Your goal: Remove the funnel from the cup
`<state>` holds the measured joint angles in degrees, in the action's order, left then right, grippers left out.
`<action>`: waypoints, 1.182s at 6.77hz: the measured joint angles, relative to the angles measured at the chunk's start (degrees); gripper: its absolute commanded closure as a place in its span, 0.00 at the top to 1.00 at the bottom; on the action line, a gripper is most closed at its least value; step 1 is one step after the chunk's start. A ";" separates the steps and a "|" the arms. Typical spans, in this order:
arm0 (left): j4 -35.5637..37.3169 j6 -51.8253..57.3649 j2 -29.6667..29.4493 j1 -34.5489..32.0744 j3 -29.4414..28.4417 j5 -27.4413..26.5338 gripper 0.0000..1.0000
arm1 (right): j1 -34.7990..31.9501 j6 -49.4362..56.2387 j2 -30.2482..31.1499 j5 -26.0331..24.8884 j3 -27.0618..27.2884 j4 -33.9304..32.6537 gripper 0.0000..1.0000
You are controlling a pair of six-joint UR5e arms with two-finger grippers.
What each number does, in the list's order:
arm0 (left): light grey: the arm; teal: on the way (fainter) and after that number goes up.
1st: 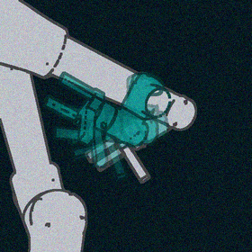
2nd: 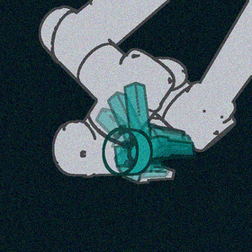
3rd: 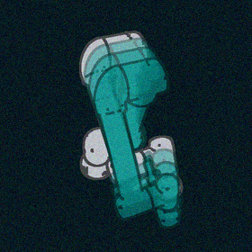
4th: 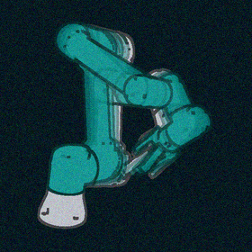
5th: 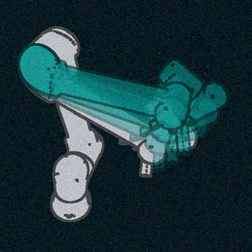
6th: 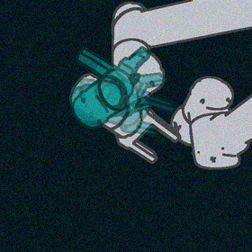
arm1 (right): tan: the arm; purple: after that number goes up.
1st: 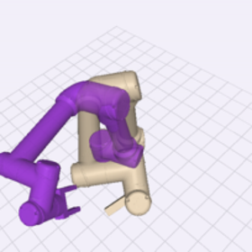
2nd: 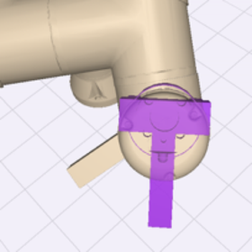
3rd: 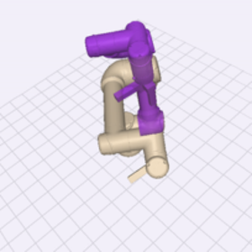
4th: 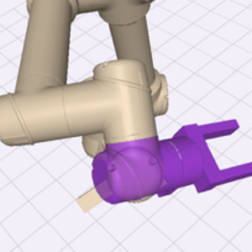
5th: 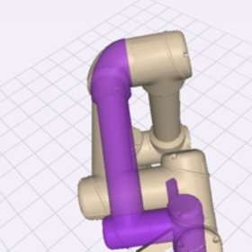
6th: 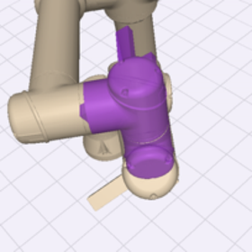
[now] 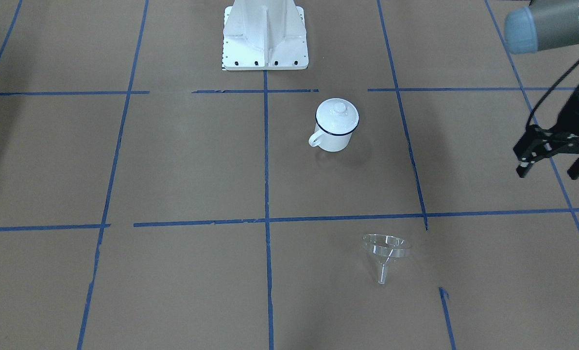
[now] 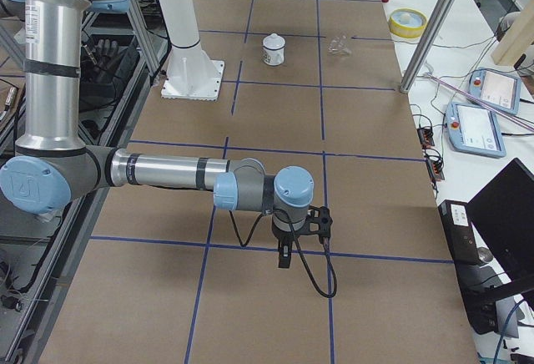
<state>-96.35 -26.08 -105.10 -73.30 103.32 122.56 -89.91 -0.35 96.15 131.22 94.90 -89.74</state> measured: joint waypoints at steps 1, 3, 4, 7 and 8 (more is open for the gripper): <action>-0.21 6.75 1.52 -4.75 -3.26 3.00 1.00 | 0.00 0.00 0.00 0.00 0.00 0.00 1.00; 0.80 18.37 4.76 -11.71 -9.37 6.27 1.00 | 0.00 0.00 0.00 0.00 -0.01 0.00 1.00; 0.79 23.40 8.43 -13.74 -10.87 7.59 1.00 | 0.00 0.00 0.00 0.00 -0.02 0.00 1.00; 1.09 27.70 16.64 -16.17 -11.21 13.13 1.00 | 0.00 0.00 0.00 0.00 0.02 0.00 1.00; 1.13 27.84 17.27 -16.39 -11.21 13.20 1.00 | 0.00 0.00 0.00 0.00 0.02 0.00 1.00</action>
<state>-95.21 1.76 -87.83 -89.69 92.11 135.76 -89.91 -0.35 96.15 131.22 94.92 -89.74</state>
